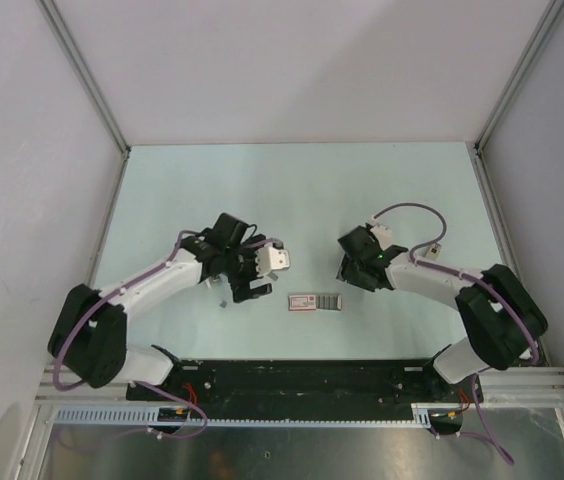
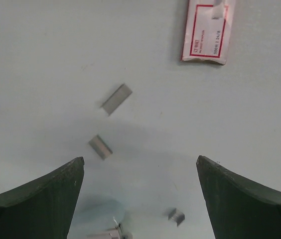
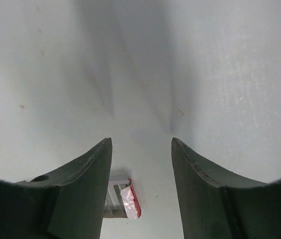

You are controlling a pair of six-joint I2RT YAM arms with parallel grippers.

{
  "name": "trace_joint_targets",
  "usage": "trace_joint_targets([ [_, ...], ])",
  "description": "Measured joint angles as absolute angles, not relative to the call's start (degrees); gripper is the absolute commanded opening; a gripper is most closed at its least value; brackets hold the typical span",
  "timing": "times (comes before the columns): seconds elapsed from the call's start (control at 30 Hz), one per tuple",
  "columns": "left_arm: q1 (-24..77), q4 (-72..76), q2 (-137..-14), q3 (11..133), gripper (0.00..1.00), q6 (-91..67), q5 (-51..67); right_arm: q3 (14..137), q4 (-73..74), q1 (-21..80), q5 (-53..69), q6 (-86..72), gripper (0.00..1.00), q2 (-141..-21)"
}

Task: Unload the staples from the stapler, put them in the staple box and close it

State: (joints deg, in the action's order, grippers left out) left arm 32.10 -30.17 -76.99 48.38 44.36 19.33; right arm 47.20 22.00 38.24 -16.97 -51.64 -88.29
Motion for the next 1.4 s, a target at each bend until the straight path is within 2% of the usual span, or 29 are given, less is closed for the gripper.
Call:
trace_joint_targets([
  [0.3, 32.1, -31.2, -89.8, 57.8, 0.99, 59.0, 28.4, 44.8, 12.5, 35.2, -13.6, -42.3, 0.57, -77.5],
  [0.5, 32.1, -33.8, -96.7, 62.1, 0.96, 67.2, 29.3, 44.0, 7.5, 33.2, -9.8, -37.8, 0.57, -73.8],
  [0.8, 33.3, -36.6, -100.5, 62.6, 0.77, 74.7, 28.6, 43.4, 3.7, 31.8, -5.3, -34.9, 0.48, -73.9],
  [1.0, 33.5, -37.2, -102.1, 64.2, 0.68, 75.4, 28.6, 43.2, 2.9, 31.4, -4.0, -34.8, 0.35, -74.0],
  [1.4, 33.8, -37.2, -104.9, 66.1, 0.5, 75.0, 28.0, 42.2, 2.5, 30.6, -2.9, -34.8, 0.34, -73.6],
])
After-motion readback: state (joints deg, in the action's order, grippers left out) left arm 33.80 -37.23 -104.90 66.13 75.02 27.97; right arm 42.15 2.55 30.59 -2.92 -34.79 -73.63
